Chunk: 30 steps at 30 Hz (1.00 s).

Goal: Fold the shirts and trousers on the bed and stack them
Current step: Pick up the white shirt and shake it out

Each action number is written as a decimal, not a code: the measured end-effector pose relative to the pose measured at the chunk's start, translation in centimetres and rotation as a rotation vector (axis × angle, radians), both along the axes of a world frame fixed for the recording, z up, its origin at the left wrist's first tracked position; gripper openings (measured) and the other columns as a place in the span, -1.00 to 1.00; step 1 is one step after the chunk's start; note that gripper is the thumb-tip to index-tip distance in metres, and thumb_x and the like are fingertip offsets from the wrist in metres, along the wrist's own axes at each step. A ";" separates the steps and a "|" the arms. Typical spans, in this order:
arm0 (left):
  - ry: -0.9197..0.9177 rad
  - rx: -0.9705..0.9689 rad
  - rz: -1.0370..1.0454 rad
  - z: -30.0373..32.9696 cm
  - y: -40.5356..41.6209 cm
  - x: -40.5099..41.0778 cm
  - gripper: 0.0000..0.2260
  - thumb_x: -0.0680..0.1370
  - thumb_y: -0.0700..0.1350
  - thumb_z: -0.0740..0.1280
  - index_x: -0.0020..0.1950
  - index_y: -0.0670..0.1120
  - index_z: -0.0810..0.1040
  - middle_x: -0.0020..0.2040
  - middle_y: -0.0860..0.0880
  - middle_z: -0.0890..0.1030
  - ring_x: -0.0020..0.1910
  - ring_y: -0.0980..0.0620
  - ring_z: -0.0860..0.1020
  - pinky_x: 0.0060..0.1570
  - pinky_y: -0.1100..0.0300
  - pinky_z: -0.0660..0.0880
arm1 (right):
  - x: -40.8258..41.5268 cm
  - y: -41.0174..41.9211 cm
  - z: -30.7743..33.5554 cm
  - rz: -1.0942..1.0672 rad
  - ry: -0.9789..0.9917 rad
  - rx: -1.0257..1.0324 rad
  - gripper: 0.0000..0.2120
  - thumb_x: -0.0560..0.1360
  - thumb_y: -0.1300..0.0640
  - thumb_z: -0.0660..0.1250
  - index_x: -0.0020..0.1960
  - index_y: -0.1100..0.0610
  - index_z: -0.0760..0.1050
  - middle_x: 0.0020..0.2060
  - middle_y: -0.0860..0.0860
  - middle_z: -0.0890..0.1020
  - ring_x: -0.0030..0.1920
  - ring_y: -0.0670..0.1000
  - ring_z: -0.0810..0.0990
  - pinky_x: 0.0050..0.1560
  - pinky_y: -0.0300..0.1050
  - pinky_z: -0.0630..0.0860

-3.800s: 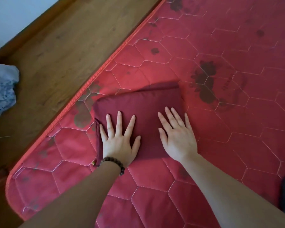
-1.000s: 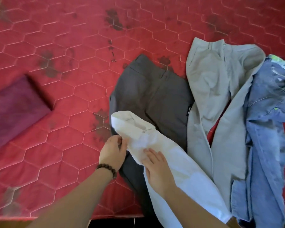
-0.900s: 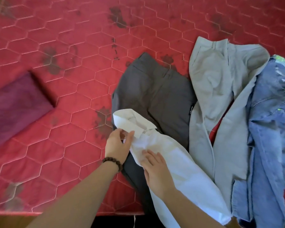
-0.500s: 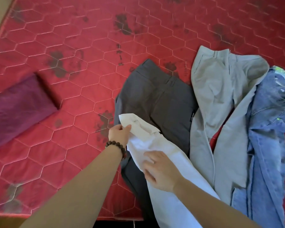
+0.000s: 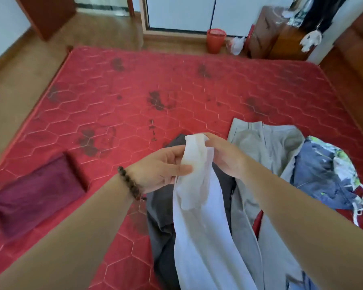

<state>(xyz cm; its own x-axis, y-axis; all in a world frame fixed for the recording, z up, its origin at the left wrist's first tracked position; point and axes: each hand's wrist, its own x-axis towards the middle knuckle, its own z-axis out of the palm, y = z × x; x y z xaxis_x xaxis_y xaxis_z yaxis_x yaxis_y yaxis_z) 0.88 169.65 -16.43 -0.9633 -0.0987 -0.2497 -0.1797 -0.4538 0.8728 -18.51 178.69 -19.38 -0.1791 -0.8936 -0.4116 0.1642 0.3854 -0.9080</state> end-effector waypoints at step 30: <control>0.060 -1.680 0.615 40.4 -8.1 -2.9 -0.88 0.52 -0.19 0.39 -0.15 -0.25 0.60 -0.25 -0.09 0.57 -0.32 0.03 0.45 -0.36 0.40 0.31 | -5.1 4.6 44.5 -0.508 1.130 -0.631 -0.84 0.54 0.23 0.33 -0.16 0.28 0.59 -0.27 0.13 0.59 -0.24 -0.12 0.48 -0.19 -0.20 0.36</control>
<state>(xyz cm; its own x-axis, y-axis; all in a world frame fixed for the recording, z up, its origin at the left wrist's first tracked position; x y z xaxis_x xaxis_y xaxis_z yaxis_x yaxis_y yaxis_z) -2.02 161.59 23.99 -0.6966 -0.4968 0.5176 -0.2980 0.8567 0.4211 -23.63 183.31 25.13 -0.4984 -0.6096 0.6164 -0.7706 -0.0143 -0.6372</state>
